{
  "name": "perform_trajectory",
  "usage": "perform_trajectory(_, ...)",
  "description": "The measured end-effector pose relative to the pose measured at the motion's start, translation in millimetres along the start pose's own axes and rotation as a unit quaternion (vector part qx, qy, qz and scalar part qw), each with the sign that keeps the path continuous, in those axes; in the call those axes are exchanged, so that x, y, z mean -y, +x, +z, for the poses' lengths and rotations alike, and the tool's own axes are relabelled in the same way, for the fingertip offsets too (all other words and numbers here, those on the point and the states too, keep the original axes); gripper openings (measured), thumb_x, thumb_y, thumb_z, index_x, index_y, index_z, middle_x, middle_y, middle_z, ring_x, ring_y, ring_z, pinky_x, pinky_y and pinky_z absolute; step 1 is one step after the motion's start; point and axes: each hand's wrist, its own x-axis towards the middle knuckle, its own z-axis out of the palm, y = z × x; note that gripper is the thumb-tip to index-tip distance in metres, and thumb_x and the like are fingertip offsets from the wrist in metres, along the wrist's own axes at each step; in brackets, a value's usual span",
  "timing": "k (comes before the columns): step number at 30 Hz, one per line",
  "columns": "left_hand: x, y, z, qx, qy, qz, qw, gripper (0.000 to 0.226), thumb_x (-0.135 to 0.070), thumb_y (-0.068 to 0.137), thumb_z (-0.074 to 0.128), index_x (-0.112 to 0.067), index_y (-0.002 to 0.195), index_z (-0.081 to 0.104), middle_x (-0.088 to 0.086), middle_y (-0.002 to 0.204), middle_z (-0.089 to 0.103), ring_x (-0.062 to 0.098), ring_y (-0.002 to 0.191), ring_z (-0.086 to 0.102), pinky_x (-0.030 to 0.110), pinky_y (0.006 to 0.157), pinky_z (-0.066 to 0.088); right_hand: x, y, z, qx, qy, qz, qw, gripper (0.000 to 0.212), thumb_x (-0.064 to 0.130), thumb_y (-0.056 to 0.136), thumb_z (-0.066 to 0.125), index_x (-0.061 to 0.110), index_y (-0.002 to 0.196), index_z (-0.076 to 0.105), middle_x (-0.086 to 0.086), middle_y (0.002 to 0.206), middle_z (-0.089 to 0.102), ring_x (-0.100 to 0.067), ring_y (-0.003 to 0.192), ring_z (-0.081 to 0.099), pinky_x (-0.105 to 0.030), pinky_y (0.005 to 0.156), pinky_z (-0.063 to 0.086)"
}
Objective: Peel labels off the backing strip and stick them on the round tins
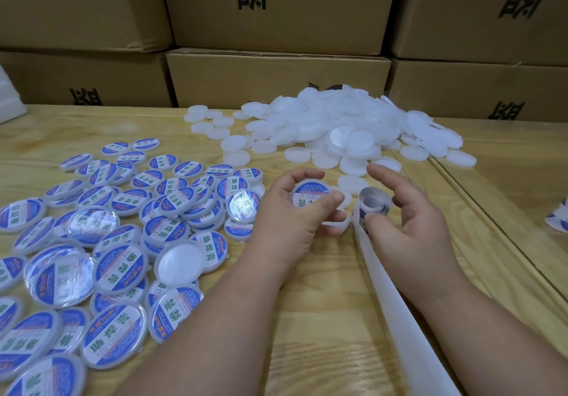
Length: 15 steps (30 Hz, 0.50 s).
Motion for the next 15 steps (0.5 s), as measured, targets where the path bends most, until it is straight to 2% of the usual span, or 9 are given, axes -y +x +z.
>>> perform_trajectory(2, -1.7, -0.4, 0.9, 0.008, 0.014, -0.007, 1.000, 0.023, -0.022, 0.093, 0.074, -0.029, 0.110, 0.061, 0.007, 0.089, 0.078, 0.024, 0.060, 0.072, 0.028, 0.051, 0.057, -0.1, -0.1, 0.7, -0.007, -0.009, -0.004, 1.000, 0.064, -0.009, 0.085, 0.059, 0.046, 0.119, 0.061, 0.028, 0.128, 0.058, 0.005, 0.132, 0.046, -0.013, 0.104, 0.037)
perform_trajectory(4, -3.5, -0.8, 1.8, 0.009, 0.029, -0.010, 0.999, 0.005, -0.034, 0.104, 0.055, -0.034, 0.109, 0.056, 0.009, 0.084, 0.078, 0.022, 0.049, 0.067, 0.028, 0.046, 0.054, 0.3, 0.0, 1.0, -0.013, -0.015, -0.008, 1.000, 0.063, -0.009, 0.084, 0.059, 0.044, 0.117, 0.063, 0.034, 0.124, 0.058, 0.005, 0.131, 0.047, -0.008, 0.102, 0.035)
perform_trajectory(7, -0.4, 0.0, 3.4, -0.019, 0.055, 0.014, 0.998, 0.020, -0.040, 0.109, 0.037, -0.042, 0.103, 0.057, 0.006, 0.071, 0.075, 0.018, 0.036, 0.055, 0.029, 0.042, 0.051, 1.2, 0.1, 0.7, -0.020, -0.017, -0.004, 1.000, 0.055, -0.001, 0.083, 0.061, 0.042, 0.116, 0.065, 0.035, 0.121, 0.059, 0.007, 0.127, 0.048, -0.007, 0.100, 0.036)
perform_trajectory(9, 0.3, -0.3, 4.9, -0.044, 0.057, 0.037, 0.997, 0.026, -0.040, 0.109, 0.035, -0.048, 0.100, 0.059, -0.003, 0.057, 0.064, 0.011, 0.038, 0.050, 0.029, 0.042, 0.051, 1.0, 0.5, 0.2, -0.021, -0.018, 0.005, 1.000, 0.053, -0.003, 0.084, 0.062, 0.037, 0.118, 0.066, 0.028, 0.123, 0.061, 0.005, 0.127, 0.049, -0.015, 0.102, 0.038)
perform_trajectory(11, 1.2, 0.8, 5.2, -0.069, 0.049, 0.046, 0.995, 0.026, -0.038, 0.109, 0.035, -0.051, 0.104, 0.057, -0.009, 0.053, 0.055, 0.008, 0.044, 0.050, 0.028, 0.043, 0.051, 1.9, 0.7, 0.0, -0.020, -0.018, 0.014, 1.000, 0.052, -0.005, 0.084, 0.062, 0.034, 0.119, 0.067, 0.023, 0.126, 0.062, 0.004, 0.128, 0.049, -0.018, 0.102, 0.040)
perform_trajectory(13, 2.9, 2.5, 4.3, -0.079, 0.038, 0.049, 0.995, 0.025, -0.034, 0.110, 0.033, -0.051, 0.116, 0.050, -0.008, 0.058, 0.057, 0.009, 0.047, 0.049, 0.027, 0.049, 0.053, 3.0, 0.4, 0.1, -0.022, -0.016, 0.027, 0.999, 0.049, 0.001, 0.084, 0.063, 0.036, 0.118, 0.067, 0.020, 0.126, 0.062, 0.004, 0.126, 0.050, -0.019, 0.101, 0.043)
perform_trajectory(15, 2.8, 3.5, 2.6, -0.093, 0.027, 0.042, 0.994, 0.035, -0.023, 0.109, 0.033, -0.051, 0.128, 0.039, -0.004, 0.071, 0.063, 0.011, 0.050, 0.050, 0.026, 0.055, 0.053, 3.9, -0.2, 0.0, -0.026, -0.008, 0.047, 0.999, 0.046, 0.016, 0.078, 0.062, 0.040, 0.117, 0.067, 0.014, 0.125, 0.063, 0.005, 0.121, 0.052, -0.022, 0.095, 0.047)
